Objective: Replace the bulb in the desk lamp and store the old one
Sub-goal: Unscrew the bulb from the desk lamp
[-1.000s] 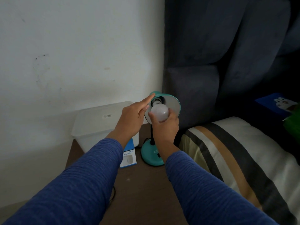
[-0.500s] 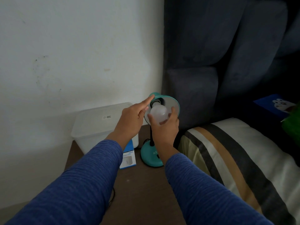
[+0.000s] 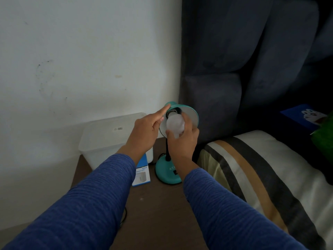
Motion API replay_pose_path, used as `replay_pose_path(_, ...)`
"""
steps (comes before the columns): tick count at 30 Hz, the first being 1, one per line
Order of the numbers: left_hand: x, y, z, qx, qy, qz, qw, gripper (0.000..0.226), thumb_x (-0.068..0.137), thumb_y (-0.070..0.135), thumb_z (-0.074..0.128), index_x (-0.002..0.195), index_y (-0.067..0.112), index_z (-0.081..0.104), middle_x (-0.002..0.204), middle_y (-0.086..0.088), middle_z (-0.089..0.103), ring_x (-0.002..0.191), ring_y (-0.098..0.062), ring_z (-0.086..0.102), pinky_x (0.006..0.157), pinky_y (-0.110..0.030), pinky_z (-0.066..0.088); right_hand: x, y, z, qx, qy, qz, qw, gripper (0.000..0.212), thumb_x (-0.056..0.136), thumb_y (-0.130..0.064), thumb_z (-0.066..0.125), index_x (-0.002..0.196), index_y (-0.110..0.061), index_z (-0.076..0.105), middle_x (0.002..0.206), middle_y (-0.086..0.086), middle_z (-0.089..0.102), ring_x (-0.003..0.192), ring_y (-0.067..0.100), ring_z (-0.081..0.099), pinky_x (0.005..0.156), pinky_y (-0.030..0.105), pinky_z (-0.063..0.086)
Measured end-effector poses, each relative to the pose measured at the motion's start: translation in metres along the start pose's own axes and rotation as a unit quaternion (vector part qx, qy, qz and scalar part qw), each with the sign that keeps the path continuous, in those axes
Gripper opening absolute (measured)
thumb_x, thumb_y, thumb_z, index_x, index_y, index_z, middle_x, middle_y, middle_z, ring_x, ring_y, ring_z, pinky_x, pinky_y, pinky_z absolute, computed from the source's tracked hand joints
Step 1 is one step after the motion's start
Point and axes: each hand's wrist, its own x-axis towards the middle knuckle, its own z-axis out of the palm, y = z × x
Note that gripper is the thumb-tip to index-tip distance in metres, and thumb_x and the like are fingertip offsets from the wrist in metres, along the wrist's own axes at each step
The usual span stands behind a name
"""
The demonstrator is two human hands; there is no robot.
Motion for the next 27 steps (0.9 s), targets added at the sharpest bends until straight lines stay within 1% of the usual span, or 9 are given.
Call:
replay_pose_path(3,0.0,0.0022,-0.0002,0.002,0.0,-0.007,1.0,0.042,0.098,0.015,0.044,0.137,0.031,0.041,0.059,0.018,0.038,0.053,0.002,0.04,0.06,0.003,0.033,0.0023,-0.0016,-0.0009,0.016,-0.007,0.018,1.0,0.085,0.078,-0.026,0.074,0.145,-0.031,0.023,0.137,0.011,0.039,0.125,0.024,0.043,0.096,0.027,0.037)
replay_pose_path(7,-0.0001,0.0019,0.0002,0.008,0.0,0.004,1.0,0.042,0.098,0.014,0.044,0.137,0.028,0.042,0.058,0.016,0.037,0.052,0.0,0.038,0.059,0.002,0.034,0.0027,-0.0007,-0.0008,-0.018,-0.002,0.0,1.0,0.074,0.082,-0.01,0.068,0.144,-0.019,0.028,0.145,0.009,0.034,0.132,0.025,0.039,0.107,0.031,0.038)
replay_pose_path(9,0.0002,0.0019,0.0004,0.01,0.001,0.004,1.0,0.042,0.098,0.013,0.044,0.137,0.028,0.042,0.057,0.015,0.037,0.051,0.0,0.038,0.059,0.001,0.034,0.0028,0.0003,0.0007,-0.02,-0.004,0.001,1.0,0.079,0.08,-0.013,0.07,0.145,-0.019,0.026,0.144,0.009,0.033,0.129,0.025,0.041,0.107,0.037,0.04)
replay_pose_path(12,0.0001,0.0026,0.0002,0.007,0.005,-0.001,1.0,0.042,0.098,0.013,0.044,0.137,0.029,0.042,0.057,0.015,0.037,0.05,0.0,0.037,0.058,0.002,0.033,0.0046,0.0014,0.0009,-0.021,0.005,0.028,0.999,0.079,0.076,-0.031,0.075,0.142,-0.016,0.033,0.136,0.011,0.037,0.121,0.027,0.048,0.101,0.033,0.043)
replay_pose_path(17,-0.0003,0.0019,0.001,0.009,0.006,0.0,1.0,0.042,0.098,0.013,0.044,0.137,0.028,0.043,0.057,0.014,0.037,0.051,0.001,0.037,0.059,0.002,0.033,0.0034,-0.0027,-0.0009,-0.013,-0.015,-0.007,1.0,0.066,0.081,-0.016,0.069,0.138,-0.029,0.039,0.132,0.01,0.037,0.12,0.023,0.045,0.095,0.022,0.036)
replay_pose_path(21,-0.0002,0.0045,0.0005,0.001,0.007,-0.011,1.0,0.043,0.098,0.012,0.044,0.137,0.03,0.043,0.066,0.013,0.042,0.054,0.004,0.039,0.066,-0.007,0.039,0.0082,-0.0081,-0.0009,-0.009,-0.001,0.049,0.999,0.079,0.075,-0.034,0.075,0.14,-0.018,0.034,0.136,0.012,0.039,0.124,0.027,0.045,0.101,0.034,0.041)
replay_pose_path(22,-0.0004,0.0041,0.0005,0.004,0.007,-0.009,1.0,0.043,0.098,0.012,0.044,0.137,0.029,0.042,0.064,0.013,0.04,0.054,0.004,0.038,0.065,-0.01,0.039,0.008,-0.0076,-0.0012,-0.024,0.001,0.045,0.999,0.075,0.076,-0.031,0.075,0.139,-0.017,0.037,0.136,0.012,0.039,0.123,0.028,0.046,0.101,0.034,0.041)
replay_pose_path(25,-0.0001,0.0017,0.0006,0.005,0.004,-0.003,1.0,0.042,0.098,0.014,0.044,0.137,0.03,0.041,0.059,0.01,0.041,0.053,0.001,0.039,0.061,0.0,0.036,0.0057,-0.0049,-0.002,-0.032,-0.003,0.007,0.999,0.069,0.079,-0.012,0.071,0.138,-0.024,0.038,0.134,0.009,0.034,0.118,0.023,0.045,0.098,0.026,0.04)
replay_pose_path(27,0.0003,0.0018,0.0015,0.003,0.001,-0.005,1.0,0.042,0.098,0.014,0.044,0.137,0.031,0.042,0.06,0.008,0.043,0.053,0.001,0.04,0.061,0.002,0.035,0.0049,-0.0054,-0.0032,-0.009,-0.008,0.015,1.0,0.076,0.077,-0.015,0.072,0.14,-0.027,0.033,0.135,0.009,0.034,0.116,0.02,0.043,0.094,0.024,0.038)
